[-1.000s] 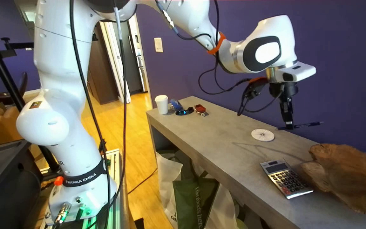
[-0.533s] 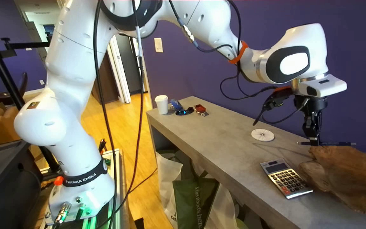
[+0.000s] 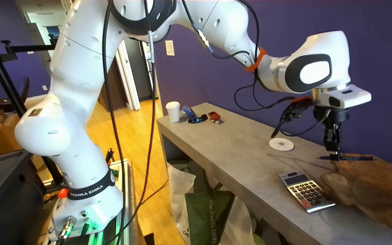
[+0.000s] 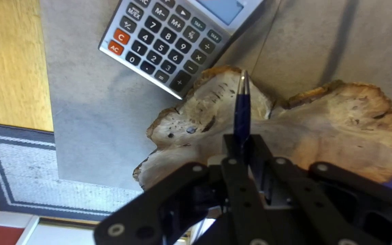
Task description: Put the pen on the wooden tray
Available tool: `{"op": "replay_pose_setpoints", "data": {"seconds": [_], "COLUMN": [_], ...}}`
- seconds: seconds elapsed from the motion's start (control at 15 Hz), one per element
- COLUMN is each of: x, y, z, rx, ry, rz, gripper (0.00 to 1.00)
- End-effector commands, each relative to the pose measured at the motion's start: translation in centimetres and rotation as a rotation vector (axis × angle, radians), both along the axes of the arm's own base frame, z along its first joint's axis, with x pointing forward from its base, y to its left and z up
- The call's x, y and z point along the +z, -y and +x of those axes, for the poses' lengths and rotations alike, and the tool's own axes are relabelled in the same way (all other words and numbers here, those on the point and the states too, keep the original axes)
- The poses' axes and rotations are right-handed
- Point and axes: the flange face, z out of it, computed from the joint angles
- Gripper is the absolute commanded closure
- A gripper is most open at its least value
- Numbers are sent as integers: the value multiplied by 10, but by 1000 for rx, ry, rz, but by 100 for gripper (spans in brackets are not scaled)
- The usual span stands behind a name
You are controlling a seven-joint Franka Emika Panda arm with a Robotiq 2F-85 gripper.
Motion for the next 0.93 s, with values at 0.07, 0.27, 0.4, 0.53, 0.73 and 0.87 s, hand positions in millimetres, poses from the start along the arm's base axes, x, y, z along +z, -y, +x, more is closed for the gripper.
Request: {"op": "replay_pose_setpoints", "data": {"seconds": [0.07,0.27,0.4,0.53,0.73,0.87], "x": [-29,-49,-61,-71,-80,-80], "y": [25,38,42,43,43,44], "z": [13,24,33,42,52,55], "rx": [142,237,281,305,319,319], "ry": [-89,-99,-99,-97,-90,-91], "rz": [-30,-37,-38,-41,-46,-43], "gripper": [97,97,97,97,61,48]}}
